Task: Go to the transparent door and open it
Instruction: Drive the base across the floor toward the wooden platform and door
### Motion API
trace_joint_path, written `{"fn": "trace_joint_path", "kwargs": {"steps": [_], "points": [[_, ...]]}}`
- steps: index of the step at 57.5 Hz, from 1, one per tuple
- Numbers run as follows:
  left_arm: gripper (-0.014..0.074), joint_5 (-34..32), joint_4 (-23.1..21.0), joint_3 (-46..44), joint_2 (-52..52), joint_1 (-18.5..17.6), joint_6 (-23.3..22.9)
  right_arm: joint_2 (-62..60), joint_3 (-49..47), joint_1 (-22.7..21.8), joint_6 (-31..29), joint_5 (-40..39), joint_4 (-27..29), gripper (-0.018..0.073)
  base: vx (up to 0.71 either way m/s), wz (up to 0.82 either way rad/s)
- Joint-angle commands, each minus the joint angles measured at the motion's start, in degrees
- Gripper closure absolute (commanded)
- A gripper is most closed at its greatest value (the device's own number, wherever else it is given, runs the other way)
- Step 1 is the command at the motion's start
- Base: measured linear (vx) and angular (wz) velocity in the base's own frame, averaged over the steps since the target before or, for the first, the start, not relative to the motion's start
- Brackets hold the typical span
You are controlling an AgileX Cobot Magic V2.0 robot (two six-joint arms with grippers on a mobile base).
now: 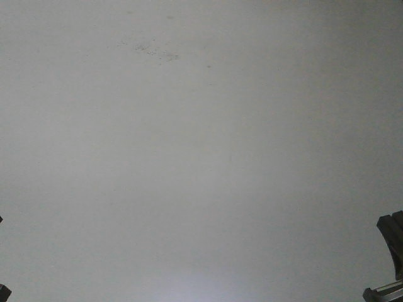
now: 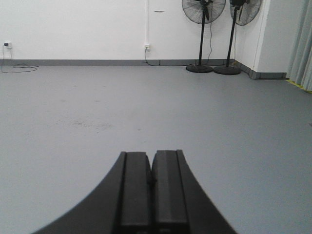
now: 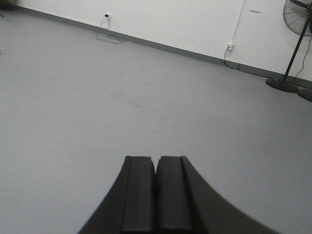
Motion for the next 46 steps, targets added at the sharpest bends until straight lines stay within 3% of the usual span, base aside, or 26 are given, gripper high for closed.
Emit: {"fn": "trace_joint_path", "kwargs": {"steps": [1,46], "points": [[0.0596,-4.85,0.11,1.64,-0.67,-0.2,-0.53,-0.82,0.78,-0.41,-0.18,-4.76,-0.45,0.0559,0.06,0.13],[0.0596,-4.85,0.11,1.64,-0.67,-0.2,-0.53,-0.82,0.78,-0.41,-0.18,-4.76,-0.45,0.0559,0.22,0.04]]}}
